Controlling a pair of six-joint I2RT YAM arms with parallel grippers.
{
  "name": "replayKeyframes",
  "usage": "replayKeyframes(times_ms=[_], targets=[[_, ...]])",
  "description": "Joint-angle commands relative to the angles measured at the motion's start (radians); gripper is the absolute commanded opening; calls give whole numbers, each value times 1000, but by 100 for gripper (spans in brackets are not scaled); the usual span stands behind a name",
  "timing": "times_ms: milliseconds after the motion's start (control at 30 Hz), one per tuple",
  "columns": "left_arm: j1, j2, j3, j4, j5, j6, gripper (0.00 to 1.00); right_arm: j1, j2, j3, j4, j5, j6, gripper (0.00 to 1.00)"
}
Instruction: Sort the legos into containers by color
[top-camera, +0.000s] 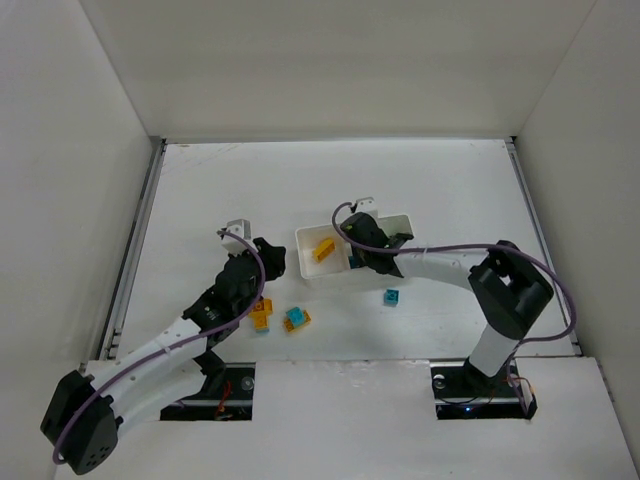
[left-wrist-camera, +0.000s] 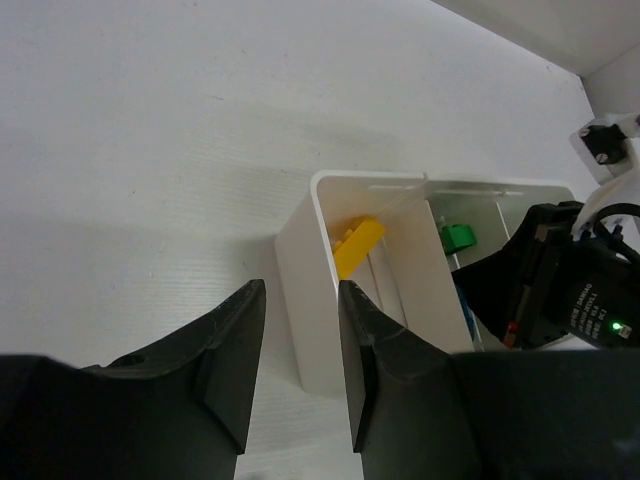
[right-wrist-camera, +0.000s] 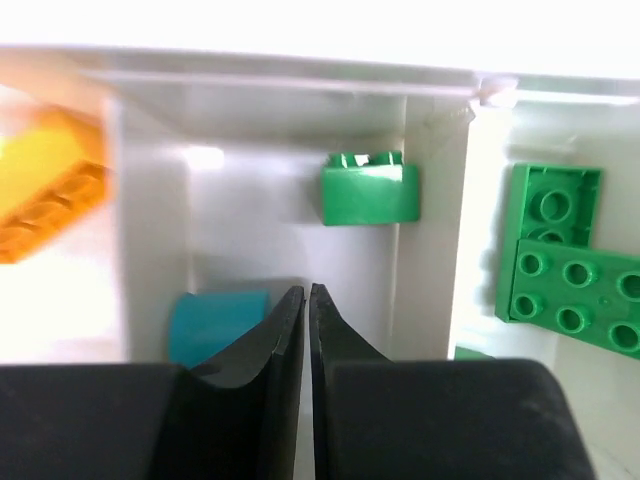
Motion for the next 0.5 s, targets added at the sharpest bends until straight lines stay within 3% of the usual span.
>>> replayKeyframes(times_ms=[0,233,467], targets=[[5,4,-8,46,-15,14,33,30,-73,-14,173,86,-3,13],[5,-22,-22,52,-38,20,33,56,-147,-14,154,87,-5,17],[8,-59,-36,52,-60,21,36,82,-230,-20,88,83,18,27]])
